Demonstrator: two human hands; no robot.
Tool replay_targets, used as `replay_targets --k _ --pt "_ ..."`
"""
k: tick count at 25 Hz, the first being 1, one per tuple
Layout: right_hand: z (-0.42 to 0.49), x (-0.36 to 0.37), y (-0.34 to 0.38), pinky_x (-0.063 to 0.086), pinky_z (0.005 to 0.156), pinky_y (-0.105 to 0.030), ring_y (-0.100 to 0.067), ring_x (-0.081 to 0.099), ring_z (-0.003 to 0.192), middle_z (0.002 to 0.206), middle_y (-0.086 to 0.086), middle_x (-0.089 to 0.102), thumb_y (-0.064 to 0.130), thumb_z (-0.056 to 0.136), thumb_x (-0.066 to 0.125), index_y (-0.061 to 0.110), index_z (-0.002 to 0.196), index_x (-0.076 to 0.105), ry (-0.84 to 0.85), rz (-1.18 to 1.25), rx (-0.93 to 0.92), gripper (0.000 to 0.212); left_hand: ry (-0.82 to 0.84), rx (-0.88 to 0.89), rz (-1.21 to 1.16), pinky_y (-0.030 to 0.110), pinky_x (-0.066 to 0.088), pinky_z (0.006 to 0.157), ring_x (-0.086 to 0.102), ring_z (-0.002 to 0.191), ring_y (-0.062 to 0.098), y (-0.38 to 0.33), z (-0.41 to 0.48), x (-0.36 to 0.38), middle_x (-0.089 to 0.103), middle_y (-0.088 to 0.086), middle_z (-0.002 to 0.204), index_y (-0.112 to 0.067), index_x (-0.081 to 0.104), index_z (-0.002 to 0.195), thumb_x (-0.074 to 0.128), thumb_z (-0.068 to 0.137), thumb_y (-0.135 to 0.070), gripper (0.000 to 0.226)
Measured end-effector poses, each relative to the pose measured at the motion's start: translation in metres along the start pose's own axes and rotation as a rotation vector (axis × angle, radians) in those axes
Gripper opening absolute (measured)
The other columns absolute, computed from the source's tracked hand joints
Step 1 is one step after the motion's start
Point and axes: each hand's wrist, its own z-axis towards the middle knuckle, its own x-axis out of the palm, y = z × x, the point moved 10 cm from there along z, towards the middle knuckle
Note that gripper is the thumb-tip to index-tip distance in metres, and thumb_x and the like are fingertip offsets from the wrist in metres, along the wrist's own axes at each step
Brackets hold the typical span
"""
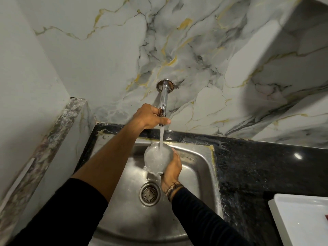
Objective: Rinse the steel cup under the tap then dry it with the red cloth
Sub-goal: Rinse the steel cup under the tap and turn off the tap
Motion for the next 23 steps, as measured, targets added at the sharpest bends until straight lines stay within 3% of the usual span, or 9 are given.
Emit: replay_targets --k 4,7,10,14,16,17,19,20,23 --pt "0.007 0.01 0.007 0.061 0.104 -0.063 -0.037 0.073 0.119 0.129 -0.011 0.079 0.045 0.106 0.06 0.026 0.121 0.079 -0.011 0.06 0.005 0.031 -0.007 0.0 -0.012 0.05 0.058 0.111 0.079 0.11 0.026 0.0 0.0 0.0 0.086 0.005 0.108 -0.015 0.087 0.107 0.099 0.07 -0.043 0.048" --pt "0.008 -0.005 0.001 0.059 0.103 -0.07 -0.038 0.072 0.118 0.129 -0.01 0.078 0.044 0.106 0.059 0.026 0.126 0.078 -0.035 0.061 0.023 0.033 -0.011 -0.003 -0.008 0.051 0.058 0.111 0.078 0.111 0.025 0.0 0.001 -0.001 0.086 0.004 0.111 -0.016 0.087 0.107 0.098 0.071 -0.044 0.047" --pt "0.003 -0.001 -0.003 0.065 0.098 -0.061 -0.036 0.076 0.114 0.127 -0.01 0.08 0.045 0.105 0.059 0.028 0.123 0.079 -0.019 0.027 0.016 0.032 -0.013 -0.001 0.0 0.051 0.058 0.111 0.078 0.11 0.024 0.003 0.003 -0.001 0.086 0.003 0.11 -0.017 0.087 0.105 0.098 0.07 -0.046 0.047" --pt "0.005 0.013 0.009 0.063 0.101 -0.066 -0.037 0.074 0.116 0.126 -0.009 0.079 0.05 0.105 0.06 0.031 0.117 0.081 0.011 0.067 -0.009 0.031 -0.043 0.012 -0.011 0.049 0.058 0.112 0.08 0.111 0.024 0.003 0.001 -0.002 0.086 0.006 0.115 -0.015 0.084 0.117 0.1 0.065 -0.05 0.064" --pt "0.008 0.003 0.012 0.06 0.103 -0.069 -0.038 0.072 0.119 0.129 -0.01 0.077 0.048 0.106 0.058 0.033 0.115 0.08 -0.009 0.055 -0.013 0.028 -0.099 0.016 0.01 0.045 0.062 0.102 0.082 0.104 0.02 0.004 -0.002 -0.006 0.087 0.004 0.11 -0.017 0.084 0.115 0.099 0.062 -0.057 0.068" --pt "0.009 -0.004 0.014 0.06 0.103 -0.069 -0.038 0.071 0.12 0.129 -0.009 0.076 0.046 0.107 0.056 0.033 0.115 0.079 -0.021 0.028 -0.025 0.027 -0.155 0.022 0.037 0.04 0.063 0.089 0.082 0.095 0.017 0.003 -0.004 -0.009 0.088 0.001 0.1 -0.019 0.086 0.106 0.098 0.06 -0.063 0.066" --pt "0.007 -0.014 0.021 0.061 0.103 -0.067 -0.036 0.072 0.122 0.126 -0.004 0.078 0.04 0.111 0.052 0.032 0.118 0.078 -0.021 -0.052 -0.105 0.029 -0.32 0.041 0.149 0.03 0.049 0.058 0.072 0.067 0.012 -0.004 -0.01 -0.018 0.08 -0.003 0.072 -0.017 0.082 0.082 0.093 0.055 -0.075 0.064" --pt "0.004 -0.015 0.028 0.063 0.103 -0.061 -0.032 0.073 0.122 0.121 0.002 0.08 0.035 0.114 0.05 0.031 0.118 0.079 -0.005 -0.098 -0.174 0.03 -0.405 0.047 0.225 0.028 0.038 0.052 0.062 0.059 0.01 -0.009 -0.016 -0.021 0.072 -0.005 0.063 -0.016 0.078 0.074 0.09 0.055 -0.079 0.067" --pt "-0.01 -0.005 0.057 0.059 0.113 -0.045 -0.01 0.074 0.124 0.124 0.012 0.082 0.028 0.115 0.052 0.025 0.126 0.081 0.097 -0.32 -0.433 0.031 -0.5 0.036 0.388 0.033 0.04 0.063 0.058 0.069 0.019 -0.02 -0.024 -0.023 0.061 -0.004 0.07 -0.016 0.072 0.081 0.085 0.057 -0.085 0.074"
